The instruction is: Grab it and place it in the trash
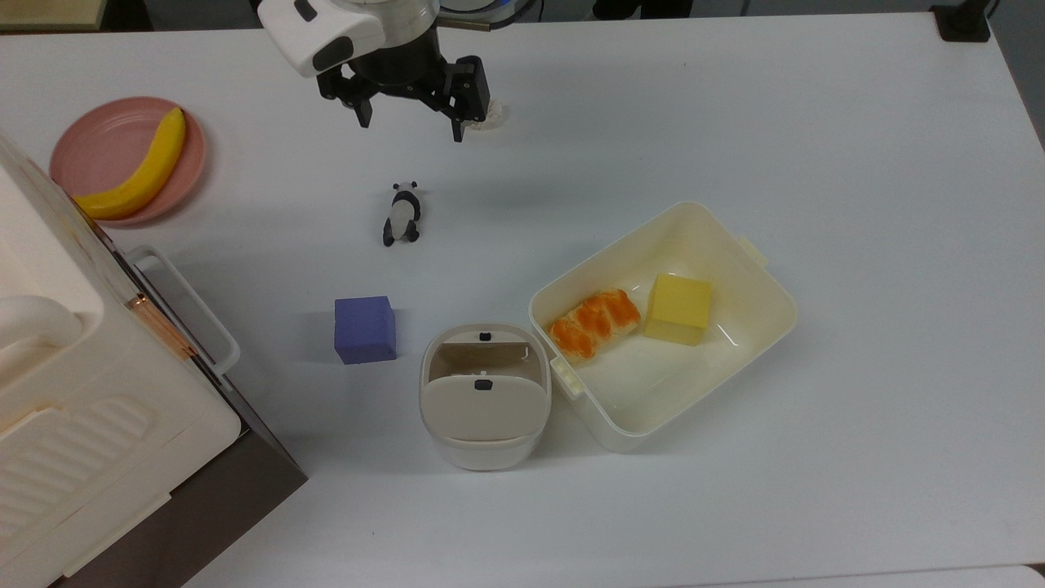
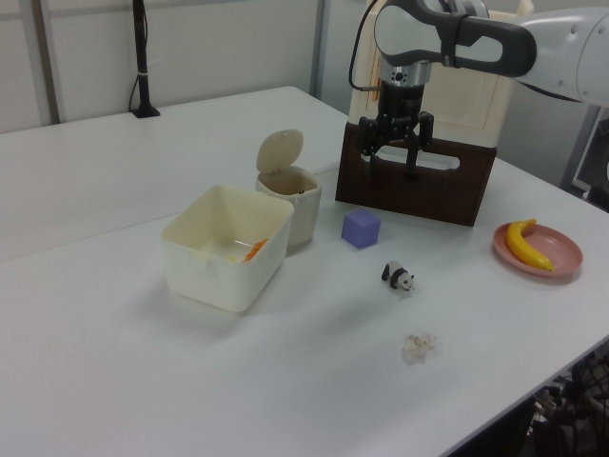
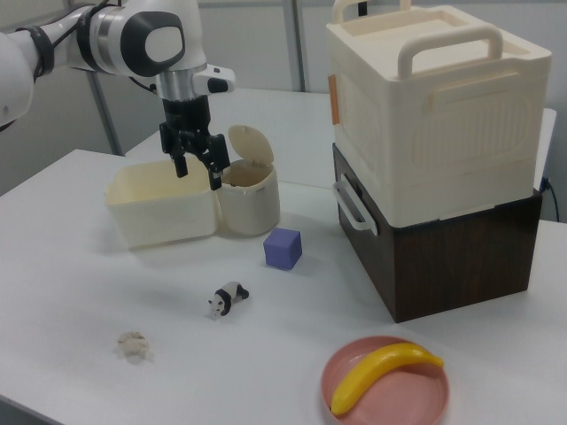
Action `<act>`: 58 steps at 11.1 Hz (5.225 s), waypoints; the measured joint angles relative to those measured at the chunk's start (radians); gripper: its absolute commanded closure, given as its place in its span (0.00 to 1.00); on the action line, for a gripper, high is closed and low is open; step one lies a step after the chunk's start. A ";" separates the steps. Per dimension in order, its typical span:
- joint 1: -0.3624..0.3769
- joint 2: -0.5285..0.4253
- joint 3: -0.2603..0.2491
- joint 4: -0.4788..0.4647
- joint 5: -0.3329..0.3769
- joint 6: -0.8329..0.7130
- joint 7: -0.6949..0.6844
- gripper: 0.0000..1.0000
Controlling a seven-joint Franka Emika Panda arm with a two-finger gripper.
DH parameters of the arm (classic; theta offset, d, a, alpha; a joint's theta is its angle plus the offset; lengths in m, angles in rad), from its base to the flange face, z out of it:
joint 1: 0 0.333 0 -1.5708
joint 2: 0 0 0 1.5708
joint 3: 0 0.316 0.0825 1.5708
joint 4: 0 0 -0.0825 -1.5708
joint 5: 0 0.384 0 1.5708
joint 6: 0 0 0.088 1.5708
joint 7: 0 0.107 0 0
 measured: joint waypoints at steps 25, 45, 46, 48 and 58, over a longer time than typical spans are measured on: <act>0.286 -0.148 0.017 -0.790 -0.079 0.422 -0.125 0.06; 0.221 -0.178 0.012 -0.848 -0.167 0.366 -0.361 0.81; 0.220 -0.183 0.010 -0.847 -0.167 0.364 -0.362 0.24; 0.208 -0.191 0.009 -0.844 -0.167 0.350 -0.362 0.00; 0.184 -0.228 0.007 -0.843 -0.167 0.206 -0.411 0.10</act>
